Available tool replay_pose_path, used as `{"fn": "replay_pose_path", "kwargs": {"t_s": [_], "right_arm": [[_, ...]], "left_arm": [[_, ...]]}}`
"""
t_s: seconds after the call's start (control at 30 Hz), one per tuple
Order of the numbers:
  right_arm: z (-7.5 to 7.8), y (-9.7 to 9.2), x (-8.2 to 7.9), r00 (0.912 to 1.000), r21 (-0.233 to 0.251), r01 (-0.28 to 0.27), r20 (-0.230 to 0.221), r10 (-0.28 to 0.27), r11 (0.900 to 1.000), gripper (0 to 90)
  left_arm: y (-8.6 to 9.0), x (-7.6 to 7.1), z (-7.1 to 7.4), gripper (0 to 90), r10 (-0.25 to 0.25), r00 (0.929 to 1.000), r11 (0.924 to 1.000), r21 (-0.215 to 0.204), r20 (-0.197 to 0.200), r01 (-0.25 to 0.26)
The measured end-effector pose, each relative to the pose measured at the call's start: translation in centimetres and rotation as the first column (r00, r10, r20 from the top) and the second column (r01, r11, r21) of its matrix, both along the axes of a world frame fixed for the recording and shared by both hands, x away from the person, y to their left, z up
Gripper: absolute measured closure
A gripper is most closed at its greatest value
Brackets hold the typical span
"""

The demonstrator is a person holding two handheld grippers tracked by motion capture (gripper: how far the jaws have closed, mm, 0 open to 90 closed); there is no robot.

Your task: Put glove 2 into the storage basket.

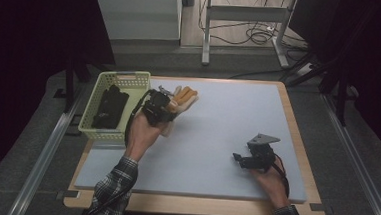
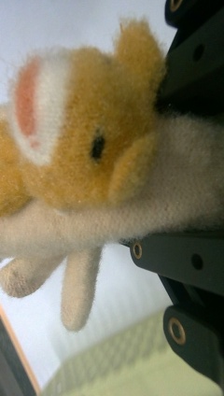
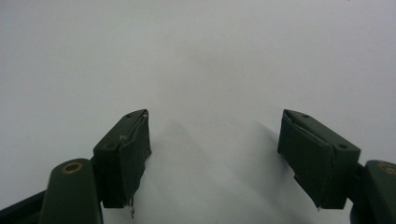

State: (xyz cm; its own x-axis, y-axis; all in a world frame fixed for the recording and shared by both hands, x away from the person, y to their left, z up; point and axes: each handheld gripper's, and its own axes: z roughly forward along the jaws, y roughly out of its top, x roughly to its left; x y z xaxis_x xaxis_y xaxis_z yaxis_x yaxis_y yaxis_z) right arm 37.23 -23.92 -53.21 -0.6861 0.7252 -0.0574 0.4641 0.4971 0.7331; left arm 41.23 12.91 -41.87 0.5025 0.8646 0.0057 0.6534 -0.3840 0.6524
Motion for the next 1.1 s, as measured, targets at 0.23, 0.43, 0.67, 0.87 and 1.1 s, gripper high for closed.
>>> {"fn": "replay_pose_path", "kwargs": {"t_s": [0.23,0.43,0.67,0.87,1.1], "right_arm": [[0.0,0.0,0.0,1.0,-0.001,-0.001,0.001,0.001,1.0,24.8],[0.0,0.0,0.0,1.0,-0.001,-0.001,0.002,0.001,1.0,24.8],[0.0,0.0,0.0,1.0,0.001,0.0,0.004,0.0,1.0,24.8],[0.0,0.0,0.0,1.0,0.001,0.0,0.004,0.0,1.0,24.8],[0.0,0.0,0.0,1.0,0.001,0.0,0.003,0.0,1.0,24.8]], "left_arm": [[3.5,1.0,1.2,65.1,0.094,0.9955,0.9956,0.001,0.015,-0.094],[7.2,1.5,1.4,65.2,0.194,0.9807,0.981,-0.002,0.023,-0.194],[11.2,2.3,0.6,65.2,0.311,0.9502,0.9502,0.008,0.011,-0.312],[13.2,3.4,-1.2,64.9,0.368,0.9299,0.9299,0.013,-0.012,-0.368],[13.6,5.1,-3.2,64.3,0.392,0.9185,0.92,0.028,-0.053,-0.391]]}}
